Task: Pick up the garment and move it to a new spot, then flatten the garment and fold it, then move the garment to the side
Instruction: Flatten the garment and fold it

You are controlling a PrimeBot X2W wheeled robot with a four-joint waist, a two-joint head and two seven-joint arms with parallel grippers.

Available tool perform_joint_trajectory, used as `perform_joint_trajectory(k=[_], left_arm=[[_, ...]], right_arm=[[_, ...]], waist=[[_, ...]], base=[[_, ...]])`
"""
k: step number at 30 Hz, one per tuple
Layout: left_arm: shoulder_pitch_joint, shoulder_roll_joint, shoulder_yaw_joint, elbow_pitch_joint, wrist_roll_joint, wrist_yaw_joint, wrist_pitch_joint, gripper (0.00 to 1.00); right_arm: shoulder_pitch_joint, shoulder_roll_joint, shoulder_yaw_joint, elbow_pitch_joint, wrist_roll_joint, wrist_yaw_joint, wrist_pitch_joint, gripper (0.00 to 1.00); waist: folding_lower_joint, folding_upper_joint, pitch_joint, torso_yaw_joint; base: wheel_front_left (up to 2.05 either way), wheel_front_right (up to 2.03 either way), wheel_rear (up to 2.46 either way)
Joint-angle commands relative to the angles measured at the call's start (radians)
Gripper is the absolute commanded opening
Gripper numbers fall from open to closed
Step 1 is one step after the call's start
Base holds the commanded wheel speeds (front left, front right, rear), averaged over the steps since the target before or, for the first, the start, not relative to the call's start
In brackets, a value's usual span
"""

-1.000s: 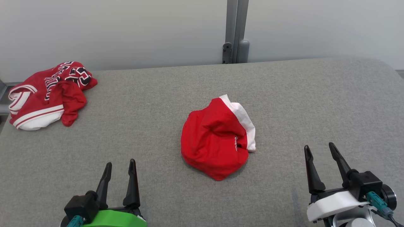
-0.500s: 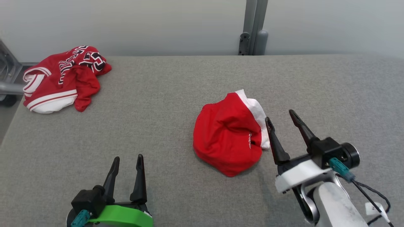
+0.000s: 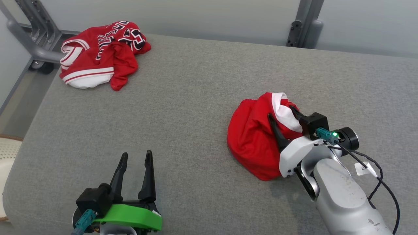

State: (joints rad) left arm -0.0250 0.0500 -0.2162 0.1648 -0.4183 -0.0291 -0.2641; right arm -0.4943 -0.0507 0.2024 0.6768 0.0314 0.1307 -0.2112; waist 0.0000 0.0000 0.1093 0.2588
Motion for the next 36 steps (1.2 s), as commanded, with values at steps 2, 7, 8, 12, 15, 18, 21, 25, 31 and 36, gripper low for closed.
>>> perform_joint_trajectory(k=[2,7,8,12,15,18,21,25,31,36], left_arm=[[-0.01,0.001,0.003,-0.003,-0.001,0.005,-0.001,1.0],[-0.005,0.001,0.007,-0.002,-0.003,0.008,-0.001,1.0],[-0.003,0.001,0.008,-0.002,-0.002,0.008,0.0,1.0],[0.0,0.001,0.009,-0.002,0.001,0.005,0.0,1.0],[0.002,0.001,0.009,-0.001,0.006,0.002,0.0,1.0],[0.0,0.001,0.007,0.002,0.01,0.001,0.0,1.0],[-0.004,0.001,0.007,0.004,0.012,0.001,-0.001,1.0],[-0.008,0.001,0.008,0.009,0.012,0.001,-0.001,1.0],[-0.015,0.001,0.006,0.012,0.011,0.002,-0.001,1.0],[-0.003,0.001,0.009,0.013,0.013,0.001,-0.001,1.0]], right_arm=[[-0.031,-0.01,0.012,0.034,0.03,0.0,0.002,0.14],[-0.064,-0.02,0.038,0.041,0.049,0.0,-0.028,0.0],[-0.066,-0.018,0.05,0.034,0.052,0.0,-0.033,0.0],[-0.041,-0.008,0.145,-0.008,0.088,0.0,-0.045,0.0],[-0.009,-0.004,0.259,-0.053,0.13,0.0,-0.047,0.0],[0.024,-0.003,0.372,-0.089,0.178,0.0,-0.045,0.0],[0.053,-0.002,0.468,-0.118,0.219,0.0,-0.036,0.0],[0.07,-0.002,0.547,-0.11,0.243,0.0,-0.028,0.0],[0.077,-0.001,0.598,-0.078,0.263,0.0,-0.046,1.0],[0.085,-0.001,0.569,-0.108,0.283,0.0,-0.054,1.0]], waist=[[0.0,0.0,0.019,0.039],[0.0,0.0,0.011,0.042],[0.0,0.0,0.009,0.041],[0.0,0.0,0.003,0.035],[0.0,0.0,0.001,0.032],[0.0,0.0,0.0,0.033],[0.0,0.0,0.001,0.035],[0.0,0.0,0.004,0.038],[0.0,0.0,0.007,0.035],[0.0,0.0,0.002,0.016]], base=[[0.0,0.0,0.0],[0.0,0.0,0.0],[0.0,0.0,0.0],[0.0,0.0,0.0],[0.0,0.0,0.0],[0.0,0.0,0.0],[0.0,0.0,0.0],[0.0,0.0,0.0],[0.0,0.0,0.0],[0.0,0.0,0.0]])
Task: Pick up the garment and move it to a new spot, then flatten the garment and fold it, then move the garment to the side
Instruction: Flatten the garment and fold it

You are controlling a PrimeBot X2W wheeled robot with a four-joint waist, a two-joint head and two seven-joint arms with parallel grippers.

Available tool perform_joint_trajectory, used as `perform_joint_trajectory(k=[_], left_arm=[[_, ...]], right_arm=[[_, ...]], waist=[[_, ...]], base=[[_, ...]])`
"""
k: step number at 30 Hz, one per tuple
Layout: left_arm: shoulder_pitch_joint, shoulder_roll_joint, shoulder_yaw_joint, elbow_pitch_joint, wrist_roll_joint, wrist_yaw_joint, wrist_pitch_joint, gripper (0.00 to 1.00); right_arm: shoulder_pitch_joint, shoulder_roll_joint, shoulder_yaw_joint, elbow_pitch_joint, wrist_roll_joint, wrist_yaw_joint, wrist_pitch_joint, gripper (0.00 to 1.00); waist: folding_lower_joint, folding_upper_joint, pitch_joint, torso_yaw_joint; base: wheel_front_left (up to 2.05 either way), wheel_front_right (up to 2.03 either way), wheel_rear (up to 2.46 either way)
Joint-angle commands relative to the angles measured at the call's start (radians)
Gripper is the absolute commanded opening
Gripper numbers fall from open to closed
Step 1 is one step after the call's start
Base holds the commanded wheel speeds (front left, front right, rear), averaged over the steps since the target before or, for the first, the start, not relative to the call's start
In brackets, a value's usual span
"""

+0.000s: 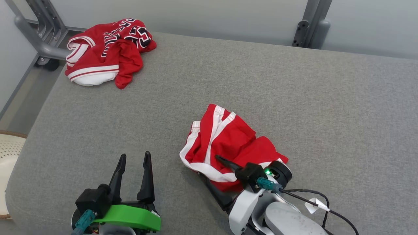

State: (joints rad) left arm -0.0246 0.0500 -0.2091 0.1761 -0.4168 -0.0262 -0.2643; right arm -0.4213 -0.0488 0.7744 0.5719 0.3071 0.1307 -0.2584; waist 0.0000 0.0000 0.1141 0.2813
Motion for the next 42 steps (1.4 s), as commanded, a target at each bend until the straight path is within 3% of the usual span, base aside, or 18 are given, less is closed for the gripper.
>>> perform_joint_trajectory(k=[1,11,18,32,33,34,35,37,42], left_arm=[[-0.001,0.001,0.001,0.002,0.013,-0.002,0.0,1.0],[0.021,0.001,0.0,0.004,0.024,-0.008,0.0,1.0],[0.026,0.001,-0.011,0.007,0.022,-0.011,0.0,1.0],[0.016,0.001,-0.018,0.01,0.021,-0.01,0.0,1.0],[0.014,0.001,-0.018,0.01,0.022,-0.009,0.0,1.0],[0.013,0.001,-0.017,0.01,0.022,-0.009,0.0,1.0],[0.012,0.001,-0.016,0.01,0.022,-0.009,0.0,1.0],[0.011,0.001,-0.013,0.009,0.024,-0.007,0.0,1.0],[0.012,0.001,-0.006,0.007,0.024,-0.004,0.0,1.0]], right_arm=[[0.016,-0.003,-0.015,-0.013,0.005,0.0,-0.008,1.0],[0.158,-0.018,-0.258,-0.212,-0.055,0.0,-0.007,1.0],[0.255,-0.035,-0.421,-0.188,-0.137,0.0,-0.007,1.0],[0.238,-0.012,-0.429,-0.045,-0.115,0.0,-0.007,1.0],[0.229,-0.01,-0.424,-0.045,-0.114,0.0,-0.007,0.82],[0.222,-0.009,-0.419,-0.045,-0.114,0.0,-0.007,0.48],[0.218,-0.009,-0.414,-0.045,-0.111,0.0,-0.007,0.36],[0.21,-0.009,-0.405,-0.046,-0.104,0.0,-0.007,0.0],[0.196,-0.01,-0.409,-0.04,-0.096,0.0,-0.007,0.0]], waist=[[0.0,0.0,-0.005,-0.011],[0.0,0.0,-0.025,-0.046],[0.0,0.0,-0.027,-0.045],[0.0,0.0,-0.009,-0.025],[0.0,0.0,-0.008,-0.025],[0.0,0.0,-0.007,-0.025],[0.0,0.0,-0.006,-0.025],[0.0,0.0,-0.006,-0.027],[0.0,0.0,-0.008,-0.04]], base=[[0.0,0.0,0.0],[0.0,0.0,0.0],[0.0,0.0,0.0],[0.0,0.0,0.0],[0.0,0.0,0.0],[0.0,0.0,0.0],[0.0,0.0,0.0],[0.0,0.0,0.0],[0.0,0.0,0.0]])
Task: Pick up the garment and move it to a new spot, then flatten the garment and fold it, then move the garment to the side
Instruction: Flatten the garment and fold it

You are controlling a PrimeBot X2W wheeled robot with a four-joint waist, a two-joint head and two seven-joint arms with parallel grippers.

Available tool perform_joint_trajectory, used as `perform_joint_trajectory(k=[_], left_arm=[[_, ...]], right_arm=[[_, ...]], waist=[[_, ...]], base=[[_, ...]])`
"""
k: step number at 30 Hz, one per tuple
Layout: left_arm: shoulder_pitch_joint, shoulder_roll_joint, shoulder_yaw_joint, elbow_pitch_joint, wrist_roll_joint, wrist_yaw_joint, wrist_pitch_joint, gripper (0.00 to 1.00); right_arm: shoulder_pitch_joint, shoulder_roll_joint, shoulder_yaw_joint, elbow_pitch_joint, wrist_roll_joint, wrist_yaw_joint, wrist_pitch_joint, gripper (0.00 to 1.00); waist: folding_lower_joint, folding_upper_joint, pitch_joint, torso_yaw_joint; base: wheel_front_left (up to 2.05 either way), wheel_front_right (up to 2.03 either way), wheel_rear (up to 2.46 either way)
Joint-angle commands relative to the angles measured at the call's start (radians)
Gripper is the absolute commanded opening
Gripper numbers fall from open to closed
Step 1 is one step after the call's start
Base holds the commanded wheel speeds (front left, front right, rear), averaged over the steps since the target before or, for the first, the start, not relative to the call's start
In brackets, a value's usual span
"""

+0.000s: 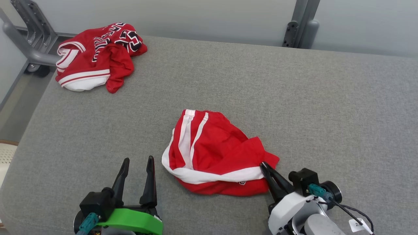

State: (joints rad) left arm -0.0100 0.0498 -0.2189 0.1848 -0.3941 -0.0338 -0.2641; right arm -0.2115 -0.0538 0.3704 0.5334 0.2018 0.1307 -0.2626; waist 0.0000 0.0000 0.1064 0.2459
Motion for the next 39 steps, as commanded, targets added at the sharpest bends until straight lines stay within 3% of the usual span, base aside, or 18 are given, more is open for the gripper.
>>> perform_joint_trajectory(k=[1,11,20,31,32,33,34,35,36,39], left_arm=[[-0.003,0.001,0.006,-0.003,0.001,0.004,-0.001,1.0],[-0.012,0.001,0.01,-0.011,-0.002,0.004,0.0,1.0],[-0.02,0.001,0.009,-0.016,-0.002,0.003,0.0,1.0],[-0.031,0.001,0.0,-0.009,0.001,-0.005,0.0,1.0],[-0.032,0.001,-0.001,-0.009,0.001,-0.004,-0.001,1.0],[-0.032,0.001,-0.002,-0.009,0.001,-0.005,0.0,1.0],[-0.032,0.001,-0.003,-0.008,0.001,-0.004,-0.001,1.0],[-0.033,0.001,-0.004,-0.008,0.001,-0.004,-0.001,1.0],[-0.032,0.001,-0.004,-0.008,0.001,-0.003,-0.001,1.0],[-0.03,0.001,-0.001,-0.008,0.002,-0.002,-0.001,1.0]], right_arm=[[-0.017,-0.007,-0.013,-0.009,0.01,0.0,-0.003,0.0],[-0.029,-0.068,-0.225,-0.121,-0.025,0.0,-0.003,0.0],[0.009,-0.128,-0.396,-0.125,-0.05,0.0,0.004,0.0],[0.025,-0.127,-0.479,-0.055,-0.073,0.0,0.018,0.0],[0.024,-0.124,-0.483,-0.048,-0.073,0.0,0.015,0.09],[0.023,-0.122,-0.486,-0.042,-0.075,0.0,0.013,0.33],[0.023,-0.12,-0.489,-0.036,-0.077,0.0,0.011,0.49],[0.022,-0.12,-0.492,-0.031,-0.079,0.0,0.009,0.91],[0.023,-0.117,-0.496,-0.029,-0.081,0.0,0.006,1.0],[0.023,-0.12,-0.511,-0.035,-0.087,0.0,0.004,1.0]], waist=[[0.0,0.0,0.001,-0.009],[0.0,0.0,0.012,-0.065],[0.0,0.0,0.025,-0.085],[0.0,0.0,0.038,-0.099],[0.0,0.0,0.038,-0.101],[0.0,0.0,0.038,-0.102],[0.0,0.0,0.038,-0.103],[0.0,0.0,0.038,-0.105],[0.0,0.0,0.037,-0.107],[0.0,0.0,0.036,-0.113]], base=[[0.0,0.0,0.0],[0.0,0.0,0.0],[0.0,0.0,0.0],[0.0,0.0,0.0],[0.0,0.0,0.0],[0.0,0.0,0.0],[0.0,0.0,0.0],[0.0,0.0,0.0],[0.0,0.0,0.0],[0.0,0.0,0.0]])
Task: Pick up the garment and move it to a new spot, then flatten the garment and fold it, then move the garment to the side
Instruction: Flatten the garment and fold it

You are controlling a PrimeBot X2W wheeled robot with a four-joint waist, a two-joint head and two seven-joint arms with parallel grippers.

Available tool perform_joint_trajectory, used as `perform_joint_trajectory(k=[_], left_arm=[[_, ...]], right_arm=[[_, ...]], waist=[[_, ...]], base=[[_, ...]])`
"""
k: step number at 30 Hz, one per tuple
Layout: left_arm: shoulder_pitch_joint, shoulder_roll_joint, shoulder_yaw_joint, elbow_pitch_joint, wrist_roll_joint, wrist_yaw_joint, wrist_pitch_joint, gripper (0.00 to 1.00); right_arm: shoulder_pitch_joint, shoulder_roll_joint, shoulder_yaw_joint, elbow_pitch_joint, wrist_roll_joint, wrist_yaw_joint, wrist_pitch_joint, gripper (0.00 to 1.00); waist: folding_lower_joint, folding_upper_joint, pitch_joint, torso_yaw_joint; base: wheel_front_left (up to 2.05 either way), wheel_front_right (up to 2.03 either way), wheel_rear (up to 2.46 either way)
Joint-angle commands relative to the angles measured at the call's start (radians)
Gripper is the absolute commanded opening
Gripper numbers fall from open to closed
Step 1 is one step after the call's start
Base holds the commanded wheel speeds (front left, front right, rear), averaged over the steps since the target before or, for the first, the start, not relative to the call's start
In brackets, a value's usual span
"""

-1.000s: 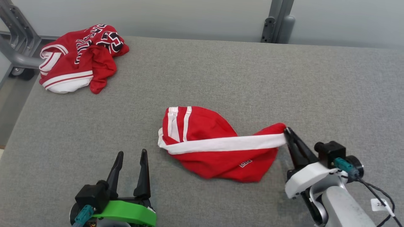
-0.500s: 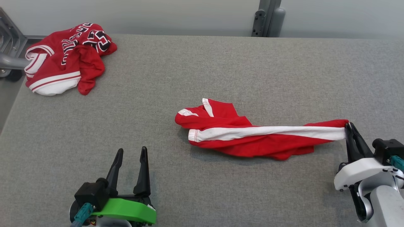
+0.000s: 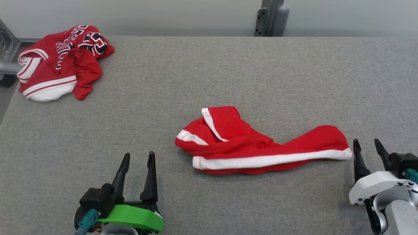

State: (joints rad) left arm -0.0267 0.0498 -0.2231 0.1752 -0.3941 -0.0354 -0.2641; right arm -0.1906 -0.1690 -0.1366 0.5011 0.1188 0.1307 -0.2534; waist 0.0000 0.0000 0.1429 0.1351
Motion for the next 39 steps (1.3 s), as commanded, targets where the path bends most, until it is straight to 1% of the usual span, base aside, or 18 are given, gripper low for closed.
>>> perform_joint_trajectory(k=[1,6,10,15,18,23,27,30,33,35,37,38,39], left_arm=[[-0.013,0.001,0.004,0.002,0.003,-0.001,-0.001,1.0],[-0.012,0.001,0.0,0.004,0.004,-0.006,-0.001,1.0],[-0.008,0.001,-0.003,0.008,0.006,-0.007,-0.001,1.0],[-0.011,0.001,-0.009,0.011,0.005,-0.009,0.0,1.0],[-0.015,0.001,-0.013,0.013,0.003,-0.008,-0.001,1.0],[-0.019,0.001,-0.016,0.014,-0.003,-0.005,0.0,1.0],[-0.018,0.001,-0.02,0.015,-0.008,-0.005,0.0,1.0],[-0.015,0.001,-0.021,0.017,-0.012,-0.004,0.0,1.0],[-0.012,0.001,-0.024,0.018,-0.016,-0.004,0.0,1.0],[-0.009,0.001,-0.025,0.016,-0.017,-0.002,0.0,1.0],[-0.005,0.001,-0.028,0.014,-0.018,0.0,0.0,1.0],[-0.003,0.001,-0.03,0.014,-0.02,0.0,0.0,1.0],[-0.002,0.001,-0.031,0.013,-0.021,0.0,0.0,1.0]], right_arm=[[0.002,-0.006,-0.008,-0.008,-0.006,0.0,-0.007,1.0],[0.01,-0.01,-0.012,-0.04,-0.014,0.0,-0.011,1.0],[0.024,0.007,0.007,-0.087,-0.019,0.0,-0.012,1.0],[0.043,0.021,0.094,-0.163,-0.019,0.0,-0.012,1.0],[0.054,0.015,0.205,-0.205,-0.021,0.0,-0.012,1.0],[0.047,-0.026,0.437,-0.259,-0.004,0.0,-0.012,1.0],[0.017,-0.086,0.656,-0.285,0.02,0.0,-0.012,1.0],[-0.011,-0.134,0.793,-0.282,0.046,0.0,-0.001,1.0],[-0.057,-0.173,0.872,-0.252,0.027,-0.001,0.014,1.0],[-0.08,-0.177,0.893,-0.219,0.012,0.0,0.014,1.0],[-0.117,-0.199,0.923,-0.168,-0.049,-0.001,0.024,1.0],[-0.125,-0.192,0.926,-0.143,-0.053,-0.001,0.025,0.58],[-0.132,-0.184,0.93,-0.117,-0.059,-0.001,0.024,0.37]], waist=[[0.0,0.0,-0.001,-0.005],[0.0,0.0,-0.007,-0.018],[0.0,0.0,-0.011,-0.029],[0.0,0.0,-0.013,-0.03],[0.0,0.0,-0.014,-0.023],[0.0,0.0,-0.016,0.003],[0.0,0.0,-0.02,0.033],[0.0,0.0,-0.024,0.056],[0.0,0.0,-0.029,0.078],[0.0,0.0,-0.03,0.092],[0.0,0.0,-0.032,0.105],[0.0,0.0,-0.033,0.111],[0.0,0.0,-0.033,0.118]], base=[[0.0,0.0,0.0],[0.0,0.0,0.0],[0.0,0.0,0.0],[0.0,0.0,0.0],[0.0,0.0,0.0],[0.0,0.0,0.0],[0.0,0.0,0.0],[0.0,0.0,0.0],[0.0,0.0,0.0],[0.0,0.0,0.0],[0.0,0.0,0.0],[0.0,0.0,0.0],[0.0,0.0,0.0]])
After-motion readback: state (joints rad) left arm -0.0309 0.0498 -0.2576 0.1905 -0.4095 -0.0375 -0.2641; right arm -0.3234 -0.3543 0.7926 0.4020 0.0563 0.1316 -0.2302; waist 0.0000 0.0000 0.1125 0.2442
